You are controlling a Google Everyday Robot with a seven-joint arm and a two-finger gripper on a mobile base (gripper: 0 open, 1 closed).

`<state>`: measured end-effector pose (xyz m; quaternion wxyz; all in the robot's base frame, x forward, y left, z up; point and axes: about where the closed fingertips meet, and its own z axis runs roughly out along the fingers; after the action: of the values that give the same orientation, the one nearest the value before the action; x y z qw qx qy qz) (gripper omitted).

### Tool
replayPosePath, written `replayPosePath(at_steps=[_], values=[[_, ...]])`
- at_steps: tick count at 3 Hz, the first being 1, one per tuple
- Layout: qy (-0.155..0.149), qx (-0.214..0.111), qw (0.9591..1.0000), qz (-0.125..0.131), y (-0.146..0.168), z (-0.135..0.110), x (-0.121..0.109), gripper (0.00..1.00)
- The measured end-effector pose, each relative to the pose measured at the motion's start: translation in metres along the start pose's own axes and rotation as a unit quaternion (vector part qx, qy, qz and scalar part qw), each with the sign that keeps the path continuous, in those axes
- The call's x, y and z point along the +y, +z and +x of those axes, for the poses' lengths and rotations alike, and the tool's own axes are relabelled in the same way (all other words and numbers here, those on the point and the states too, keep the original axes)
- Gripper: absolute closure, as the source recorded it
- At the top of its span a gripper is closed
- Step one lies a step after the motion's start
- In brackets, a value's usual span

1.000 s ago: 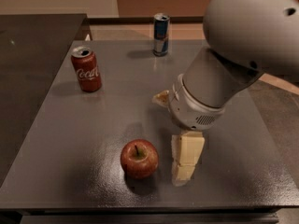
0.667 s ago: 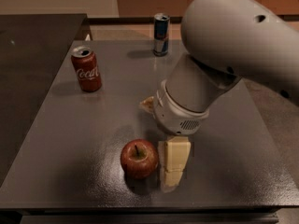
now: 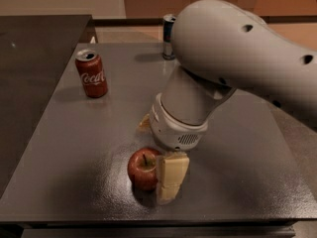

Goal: Move apple near coke can

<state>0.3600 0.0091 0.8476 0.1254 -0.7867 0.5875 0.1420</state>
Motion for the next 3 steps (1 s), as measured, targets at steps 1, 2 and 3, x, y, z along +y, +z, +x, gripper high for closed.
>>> replayPosePath(at_steps=[1,2,3], values=[[0.001,-0.002,1.0000,0.005,-0.003,-0.002,-0.001,0.41],[0.008,-0.011,0.9998,0.014,-0.012,-0.006,-0.005,0.65],[0.023,-0.016,0.9989,0.037,-0.023,-0.019,-0.024,0.88]])
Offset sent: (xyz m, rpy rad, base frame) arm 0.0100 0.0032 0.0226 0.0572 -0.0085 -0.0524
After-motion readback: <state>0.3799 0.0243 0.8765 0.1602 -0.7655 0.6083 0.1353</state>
